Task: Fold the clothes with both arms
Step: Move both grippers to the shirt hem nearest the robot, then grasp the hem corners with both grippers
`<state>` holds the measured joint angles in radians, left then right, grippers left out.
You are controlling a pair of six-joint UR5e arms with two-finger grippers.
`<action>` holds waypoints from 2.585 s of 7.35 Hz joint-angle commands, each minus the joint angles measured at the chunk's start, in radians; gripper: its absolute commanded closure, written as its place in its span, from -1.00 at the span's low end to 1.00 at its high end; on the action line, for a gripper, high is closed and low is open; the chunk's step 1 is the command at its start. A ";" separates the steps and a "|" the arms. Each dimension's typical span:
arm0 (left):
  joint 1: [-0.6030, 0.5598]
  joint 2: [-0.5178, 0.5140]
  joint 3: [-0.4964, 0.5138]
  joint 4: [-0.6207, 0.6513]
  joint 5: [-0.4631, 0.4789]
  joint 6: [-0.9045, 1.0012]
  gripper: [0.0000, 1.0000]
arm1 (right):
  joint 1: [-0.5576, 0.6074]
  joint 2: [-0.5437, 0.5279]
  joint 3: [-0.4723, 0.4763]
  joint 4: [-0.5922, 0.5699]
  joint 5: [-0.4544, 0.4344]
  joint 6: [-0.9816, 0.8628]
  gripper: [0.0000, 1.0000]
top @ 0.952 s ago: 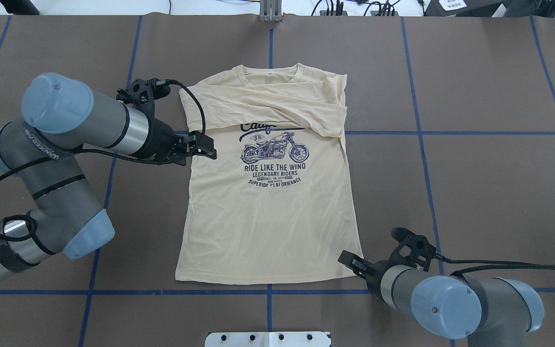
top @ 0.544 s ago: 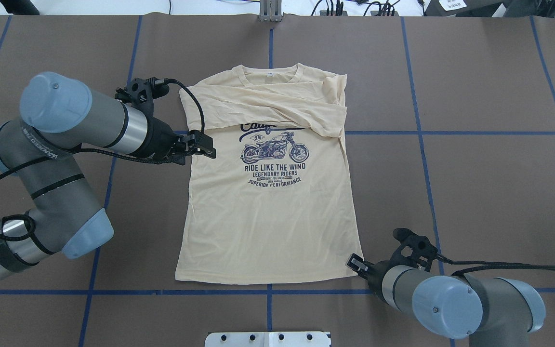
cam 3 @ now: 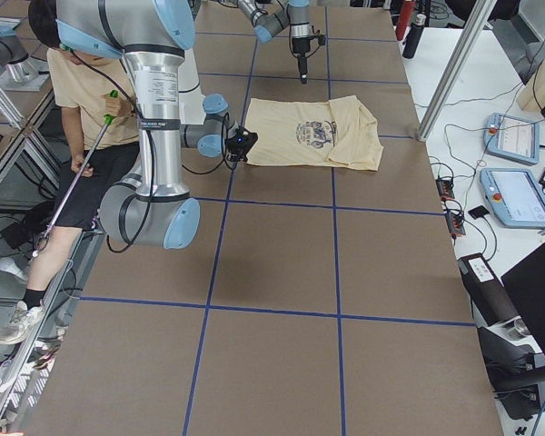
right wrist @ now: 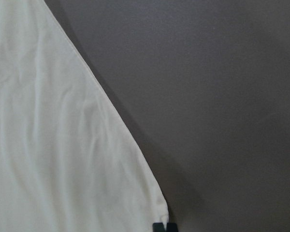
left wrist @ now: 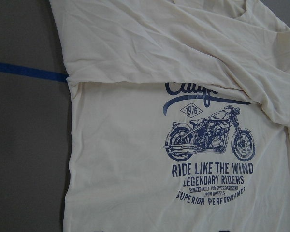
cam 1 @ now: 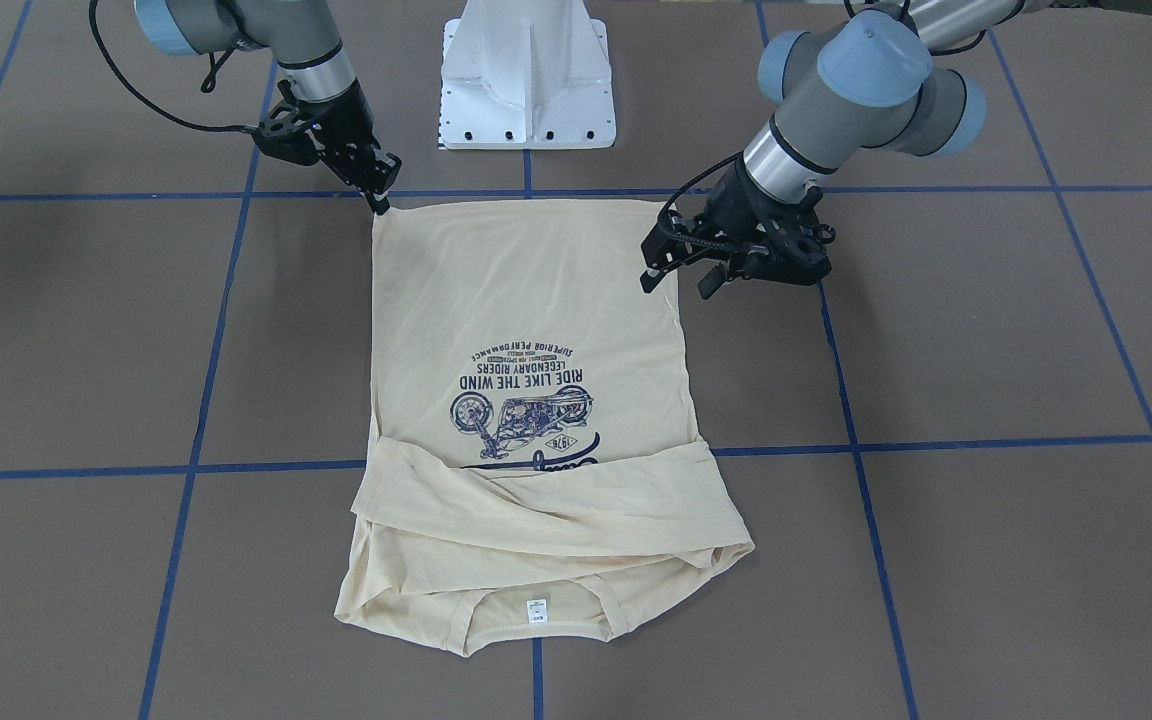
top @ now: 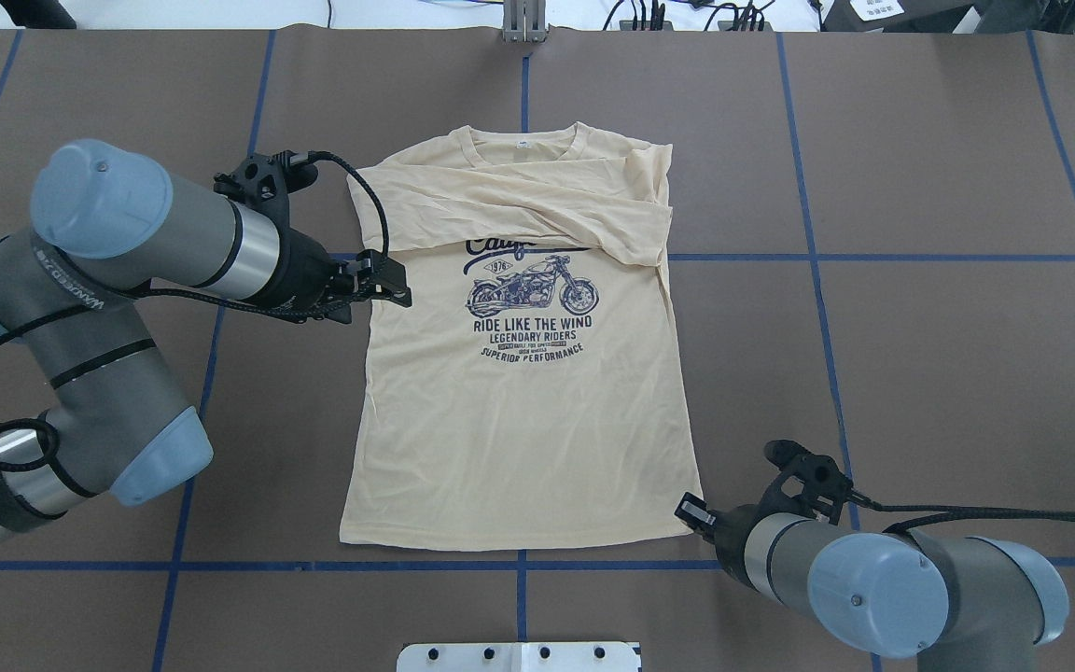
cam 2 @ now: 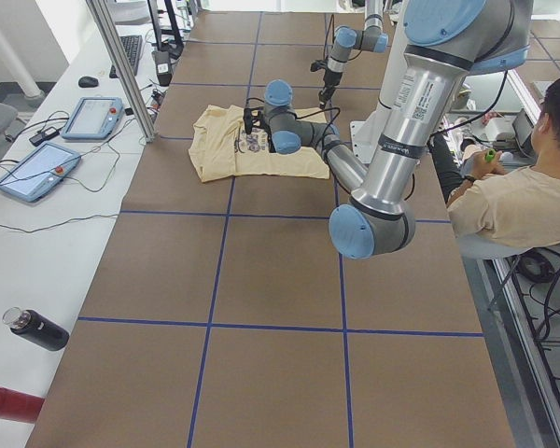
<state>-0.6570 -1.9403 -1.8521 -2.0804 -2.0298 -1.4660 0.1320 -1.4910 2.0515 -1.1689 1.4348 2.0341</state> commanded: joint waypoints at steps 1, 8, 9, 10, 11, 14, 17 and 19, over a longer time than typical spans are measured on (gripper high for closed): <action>0.142 0.133 -0.131 0.034 0.174 -0.168 -0.68 | 0.001 -0.008 0.018 0.000 0.007 0.000 1.00; 0.444 0.164 -0.134 0.160 0.358 -0.378 -0.37 | 0.001 -0.029 0.024 0.000 0.006 0.000 1.00; 0.444 0.175 -0.133 0.160 0.358 -0.378 -0.28 | 0.001 -0.029 0.022 0.000 0.004 0.000 1.00; 0.442 0.182 -0.128 0.160 0.356 -0.376 -0.27 | 0.001 -0.031 0.022 0.000 0.003 0.000 1.00; 0.442 0.184 -0.128 0.160 0.356 -0.376 -0.25 | 0.001 -0.031 0.022 0.000 0.003 0.000 1.00; 0.444 0.184 -0.125 0.160 0.356 -0.376 -0.06 | 0.001 -0.031 0.024 0.000 0.001 0.000 1.00; 0.444 0.182 -0.121 0.160 0.356 -0.376 0.11 | 0.003 -0.031 0.024 0.001 0.001 0.000 1.00; 0.445 0.178 -0.114 0.160 0.356 -0.376 0.17 | 0.004 -0.031 0.026 0.000 0.001 0.000 1.00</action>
<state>-0.2122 -1.7589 -1.9683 -1.9206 -1.6736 -1.8423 0.1354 -1.5217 2.0759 -1.1685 1.4360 2.0341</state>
